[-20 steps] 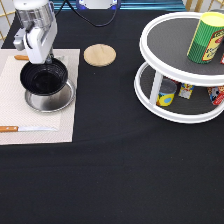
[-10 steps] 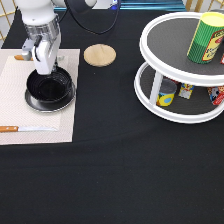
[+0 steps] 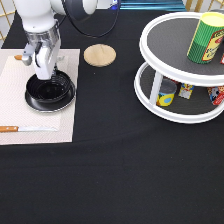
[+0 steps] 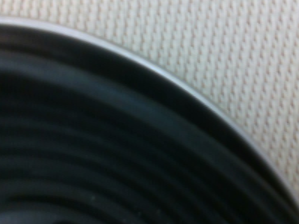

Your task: Pick up the bowl from the lazy Susan and put bowl on the plate

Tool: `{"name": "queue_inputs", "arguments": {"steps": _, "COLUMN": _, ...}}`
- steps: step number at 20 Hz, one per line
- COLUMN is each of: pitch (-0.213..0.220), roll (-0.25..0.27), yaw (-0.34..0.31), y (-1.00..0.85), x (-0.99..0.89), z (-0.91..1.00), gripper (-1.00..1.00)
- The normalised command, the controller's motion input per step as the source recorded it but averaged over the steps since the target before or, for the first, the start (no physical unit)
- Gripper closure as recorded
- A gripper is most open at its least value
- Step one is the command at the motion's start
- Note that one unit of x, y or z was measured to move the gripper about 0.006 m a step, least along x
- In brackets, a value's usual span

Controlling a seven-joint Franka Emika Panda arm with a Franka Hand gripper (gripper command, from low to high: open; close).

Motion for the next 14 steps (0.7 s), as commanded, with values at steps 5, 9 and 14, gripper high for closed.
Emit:
{"name": "queue_inputs", "arguments": {"steps": 5, "pitch": 0.046, "roll": -0.035, "yaw": -0.002, "y": 0.12, "x": 0.04, "z": 0.42, "gripper": -1.0}}
{"name": "queue_inputs", "arguments": {"steps": 9, "pitch": 0.027, "roll": -0.033, "yaw": 0.001, "y": 0.01, "x": -0.05, "z": 0.75, "gripper": -1.0}}
{"name": "queue_inputs", "arguments": {"steps": 14, "pitch": 0.013, "roll": -0.041, "yaw": 0.014, "y": 0.02, "x": -0.14, "z": 0.83, "gripper": -1.0}}
